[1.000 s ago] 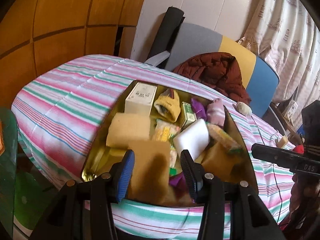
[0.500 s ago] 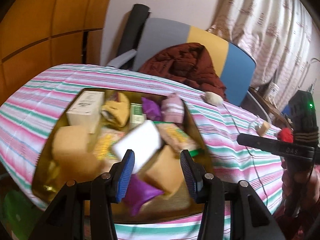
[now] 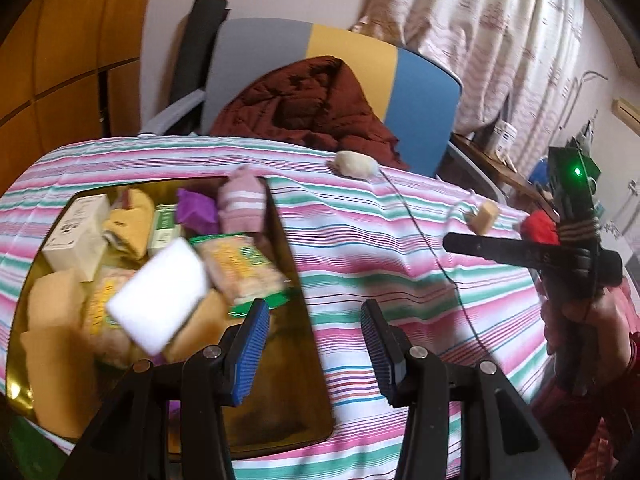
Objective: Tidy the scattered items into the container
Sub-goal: 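Move both tools from the tin back toward the table items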
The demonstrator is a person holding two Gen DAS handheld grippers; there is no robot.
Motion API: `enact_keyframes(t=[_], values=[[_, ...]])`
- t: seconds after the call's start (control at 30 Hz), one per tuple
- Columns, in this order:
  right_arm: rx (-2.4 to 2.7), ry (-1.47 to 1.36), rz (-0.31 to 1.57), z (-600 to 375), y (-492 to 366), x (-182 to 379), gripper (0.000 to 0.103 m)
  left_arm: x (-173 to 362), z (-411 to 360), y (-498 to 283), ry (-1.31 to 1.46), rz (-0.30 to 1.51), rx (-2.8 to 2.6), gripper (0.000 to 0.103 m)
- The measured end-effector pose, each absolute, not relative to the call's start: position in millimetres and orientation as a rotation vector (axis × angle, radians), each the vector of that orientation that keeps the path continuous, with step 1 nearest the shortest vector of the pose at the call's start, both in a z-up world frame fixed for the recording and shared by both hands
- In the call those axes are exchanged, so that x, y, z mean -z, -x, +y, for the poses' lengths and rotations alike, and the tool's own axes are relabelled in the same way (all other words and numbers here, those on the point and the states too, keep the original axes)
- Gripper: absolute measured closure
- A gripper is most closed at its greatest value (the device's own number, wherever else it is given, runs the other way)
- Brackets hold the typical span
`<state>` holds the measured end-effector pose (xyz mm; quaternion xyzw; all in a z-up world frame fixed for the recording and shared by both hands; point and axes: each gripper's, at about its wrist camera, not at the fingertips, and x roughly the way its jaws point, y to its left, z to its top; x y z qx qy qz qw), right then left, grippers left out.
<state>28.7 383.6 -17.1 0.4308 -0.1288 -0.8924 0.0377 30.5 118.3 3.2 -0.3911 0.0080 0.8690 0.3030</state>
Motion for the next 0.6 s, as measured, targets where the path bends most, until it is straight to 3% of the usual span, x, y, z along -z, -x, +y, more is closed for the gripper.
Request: enact_keyframes(t=[0.07, 0.23, 0.6], values=[[2.76, -1.33, -0.4, 394.2, -29.7, 17.7, 0.043, -4.1, 126.5, -33.2, 1.031, 0.039, -2.287, 0.055], [2.834, -1.384, -0.4, 421.0, -30.9, 18.9, 0.028, -1.7, 149.2, -38.2, 1.03, 0.095, -2.243, 0.055], [2.915, -1.461, -0.523, 476.7, -35.1, 27.5, 0.026, 1.3, 180.7, -42.4, 1.036, 0.151, -2.181, 0.055]])
